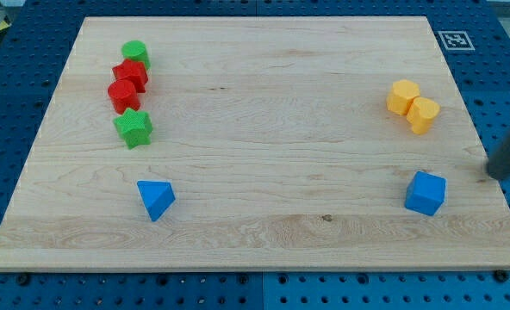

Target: Move your arm right to the blue cube

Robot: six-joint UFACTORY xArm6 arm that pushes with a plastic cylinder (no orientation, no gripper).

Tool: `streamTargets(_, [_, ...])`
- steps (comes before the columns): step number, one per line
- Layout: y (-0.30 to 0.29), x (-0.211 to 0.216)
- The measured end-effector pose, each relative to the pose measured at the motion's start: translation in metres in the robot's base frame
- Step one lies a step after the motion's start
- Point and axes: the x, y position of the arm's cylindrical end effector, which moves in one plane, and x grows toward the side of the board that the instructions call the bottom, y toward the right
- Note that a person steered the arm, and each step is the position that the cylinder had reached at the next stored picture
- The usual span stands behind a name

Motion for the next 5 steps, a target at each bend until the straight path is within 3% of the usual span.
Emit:
streamTargets(1, [0.003, 0.026])
streamTargets(2, [0.003, 0.025])
streamTargets(5, [-0.077, 0.025])
